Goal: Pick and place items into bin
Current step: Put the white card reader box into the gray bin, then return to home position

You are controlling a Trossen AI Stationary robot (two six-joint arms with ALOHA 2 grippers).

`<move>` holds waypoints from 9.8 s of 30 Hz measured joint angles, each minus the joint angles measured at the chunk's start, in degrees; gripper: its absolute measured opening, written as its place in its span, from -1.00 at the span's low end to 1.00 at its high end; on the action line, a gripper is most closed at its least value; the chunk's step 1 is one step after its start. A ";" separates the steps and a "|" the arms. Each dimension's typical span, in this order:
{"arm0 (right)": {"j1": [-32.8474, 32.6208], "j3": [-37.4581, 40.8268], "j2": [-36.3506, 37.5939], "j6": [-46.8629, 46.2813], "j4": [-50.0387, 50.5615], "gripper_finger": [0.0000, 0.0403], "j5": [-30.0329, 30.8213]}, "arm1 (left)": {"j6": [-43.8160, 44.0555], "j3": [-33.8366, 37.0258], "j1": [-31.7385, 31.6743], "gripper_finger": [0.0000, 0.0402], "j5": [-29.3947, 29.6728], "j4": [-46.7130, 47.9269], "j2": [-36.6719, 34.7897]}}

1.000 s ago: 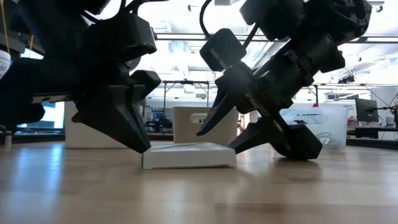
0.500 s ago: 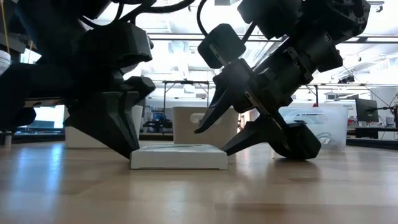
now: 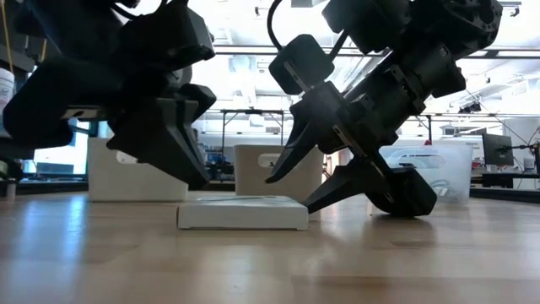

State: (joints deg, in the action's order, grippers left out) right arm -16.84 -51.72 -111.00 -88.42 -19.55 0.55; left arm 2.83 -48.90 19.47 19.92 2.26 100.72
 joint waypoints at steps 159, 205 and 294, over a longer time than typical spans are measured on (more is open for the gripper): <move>0.00 0.13 0.00 6.70 -8.69 -0.74 4.52 | -5.52 -10.45 2.70 -1.00 1.79 23.78 -8.69; 12.33 0.04 32.73 27.42 14.93 -0.76 13.17 | 45.44 -3.50 24.08 -1.00 14.63 50.86 -8.78; 19.22 0.02 65.82 72.55 36.40 -0.30 9.94 | -51.93 -33.90 -4.08 -1.00 12.27 23.99 -9.10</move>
State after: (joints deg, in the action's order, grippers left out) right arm 2.38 -51.70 -45.18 -15.88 16.84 10.49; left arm -49.10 -82.81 15.39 32.19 26.24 91.61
